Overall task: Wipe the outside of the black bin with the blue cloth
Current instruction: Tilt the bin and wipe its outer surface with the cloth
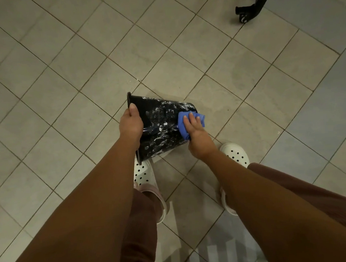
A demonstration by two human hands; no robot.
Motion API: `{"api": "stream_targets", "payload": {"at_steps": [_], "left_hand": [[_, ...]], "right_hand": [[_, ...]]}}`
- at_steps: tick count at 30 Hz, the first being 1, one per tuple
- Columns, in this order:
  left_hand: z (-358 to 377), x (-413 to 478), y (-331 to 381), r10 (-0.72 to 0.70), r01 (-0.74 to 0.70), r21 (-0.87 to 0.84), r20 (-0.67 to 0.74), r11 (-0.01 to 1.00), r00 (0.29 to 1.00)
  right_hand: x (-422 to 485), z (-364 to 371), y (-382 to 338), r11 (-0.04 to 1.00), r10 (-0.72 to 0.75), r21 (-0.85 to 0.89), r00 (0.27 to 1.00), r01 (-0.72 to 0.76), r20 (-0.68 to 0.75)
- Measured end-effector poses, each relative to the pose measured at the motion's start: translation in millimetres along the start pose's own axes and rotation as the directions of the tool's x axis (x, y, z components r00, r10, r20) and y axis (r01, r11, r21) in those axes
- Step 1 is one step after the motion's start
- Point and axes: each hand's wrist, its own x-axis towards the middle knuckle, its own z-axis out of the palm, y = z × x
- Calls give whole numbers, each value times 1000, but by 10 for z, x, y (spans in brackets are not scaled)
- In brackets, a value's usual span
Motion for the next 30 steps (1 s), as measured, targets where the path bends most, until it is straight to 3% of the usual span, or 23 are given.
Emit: {"api": "stream_targets", "payload": {"at_steps": [3,8,11,19,25,30], "left_hand": [[6,-27,-8,5,-5,-18,32,1000,999],[20,-60,-28,-13,20,-114,58,993,998],[35,-68,-28,10,2,-148,77,989,997],[25,-30,-31,30,-23,-128,52,992,998],[-1,24,-64,16,-10,-102,51,995,999],[21,7,-35,-47,48,-151,13,987,999]], "right_hand": [[45,-43,-3,997,55,50,998,-55,10],[-5,36,-61,958,95,274,995,-84,-30],[73,65,-38,989,62,141,995,-51,-75],[14,103,169,997,80,30,989,-77,-126],[-6,244,26,988,-144,-70,976,134,-161],[132,131,49,999,-16,29,990,20,-140]]}}
